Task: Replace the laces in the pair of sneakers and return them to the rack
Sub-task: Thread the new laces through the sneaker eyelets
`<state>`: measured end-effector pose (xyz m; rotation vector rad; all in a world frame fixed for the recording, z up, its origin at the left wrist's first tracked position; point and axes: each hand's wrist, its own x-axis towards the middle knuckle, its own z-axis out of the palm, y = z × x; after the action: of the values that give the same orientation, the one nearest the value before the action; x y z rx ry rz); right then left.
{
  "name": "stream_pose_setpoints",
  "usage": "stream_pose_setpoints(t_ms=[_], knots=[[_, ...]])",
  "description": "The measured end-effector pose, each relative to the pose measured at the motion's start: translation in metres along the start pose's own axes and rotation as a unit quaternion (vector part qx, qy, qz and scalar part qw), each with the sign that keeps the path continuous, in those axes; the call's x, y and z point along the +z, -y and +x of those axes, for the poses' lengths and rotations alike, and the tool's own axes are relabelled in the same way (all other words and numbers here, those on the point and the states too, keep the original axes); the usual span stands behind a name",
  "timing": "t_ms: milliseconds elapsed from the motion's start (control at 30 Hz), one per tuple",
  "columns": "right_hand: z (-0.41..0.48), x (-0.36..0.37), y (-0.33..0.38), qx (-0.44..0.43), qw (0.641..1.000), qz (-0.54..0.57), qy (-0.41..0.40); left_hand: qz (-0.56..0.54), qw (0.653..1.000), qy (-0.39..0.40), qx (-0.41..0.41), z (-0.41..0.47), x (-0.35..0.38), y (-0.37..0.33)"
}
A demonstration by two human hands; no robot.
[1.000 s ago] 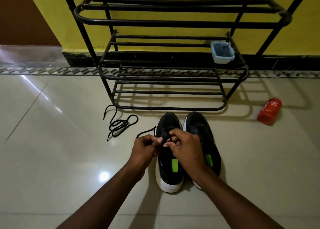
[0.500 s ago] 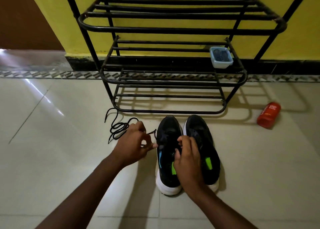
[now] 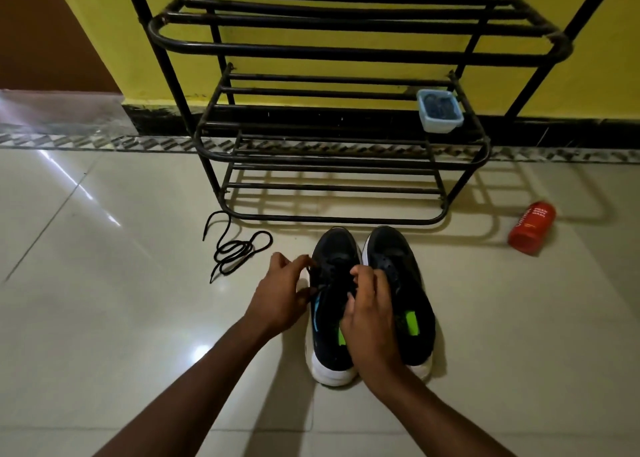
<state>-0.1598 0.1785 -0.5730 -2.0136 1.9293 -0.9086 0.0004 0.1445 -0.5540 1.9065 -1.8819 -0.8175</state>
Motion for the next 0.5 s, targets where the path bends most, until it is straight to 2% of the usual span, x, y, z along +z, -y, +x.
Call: stream_pose_setpoints(t_ms=[133,200,300,400,500], knots=[[0.002,-0.004,0.002,0.006,1.000,0.018,0.008,0.094,0.995,-0.027,0.026,-0.002,-0.008,0.000],[0.005,-0.008,0.003,-0.001,1.000,0.027,0.014,0.091,0.993,-0.051,0.049,-0.002,-0.020,-0.003],[0.016,-0.018,0.010,-0.005,0.994,0.100,0.036,0.016,0.993,-0.088,0.081,-0.002,-0.040,-0.012],[0.036,-0.031,0.025,0.003,0.967,0.228,0.114,-0.102,0.982,-0.099,0.123,-0.008,-0.057,-0.031],[0.058,-0.039,0.036,0.013,0.944,0.294,0.147,-0.182,0.966,-0.141,0.113,-0.012,-0.066,-0.034]])
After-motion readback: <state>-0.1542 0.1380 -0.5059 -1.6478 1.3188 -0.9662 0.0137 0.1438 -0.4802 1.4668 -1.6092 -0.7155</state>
